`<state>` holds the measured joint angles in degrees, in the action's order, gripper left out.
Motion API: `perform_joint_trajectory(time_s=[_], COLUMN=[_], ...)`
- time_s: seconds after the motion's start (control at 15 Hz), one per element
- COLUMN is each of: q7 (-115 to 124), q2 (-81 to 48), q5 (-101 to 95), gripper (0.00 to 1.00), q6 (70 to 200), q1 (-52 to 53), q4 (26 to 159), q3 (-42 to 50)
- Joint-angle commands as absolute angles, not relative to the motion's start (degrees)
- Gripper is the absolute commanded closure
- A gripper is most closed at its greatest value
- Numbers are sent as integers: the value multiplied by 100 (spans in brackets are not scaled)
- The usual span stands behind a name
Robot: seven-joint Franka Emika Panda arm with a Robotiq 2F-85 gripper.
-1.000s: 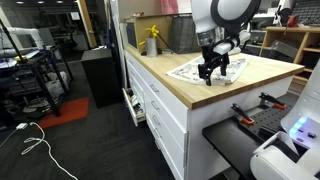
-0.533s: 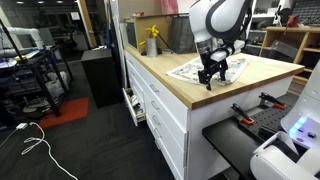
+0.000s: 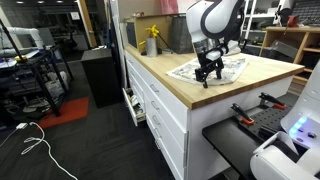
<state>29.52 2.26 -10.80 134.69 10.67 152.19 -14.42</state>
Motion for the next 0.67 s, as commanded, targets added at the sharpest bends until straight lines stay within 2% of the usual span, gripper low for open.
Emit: perform_joint_trajectory(time_s=[0.0,0.6], q7=[2996,2942], q2=[-16,-481], q5=[-1227,-1119], gripper=[0,0], q6=[13546,13662], q1=[1066,1183], q4=[15031,14881], q3=[-1350,-1349])
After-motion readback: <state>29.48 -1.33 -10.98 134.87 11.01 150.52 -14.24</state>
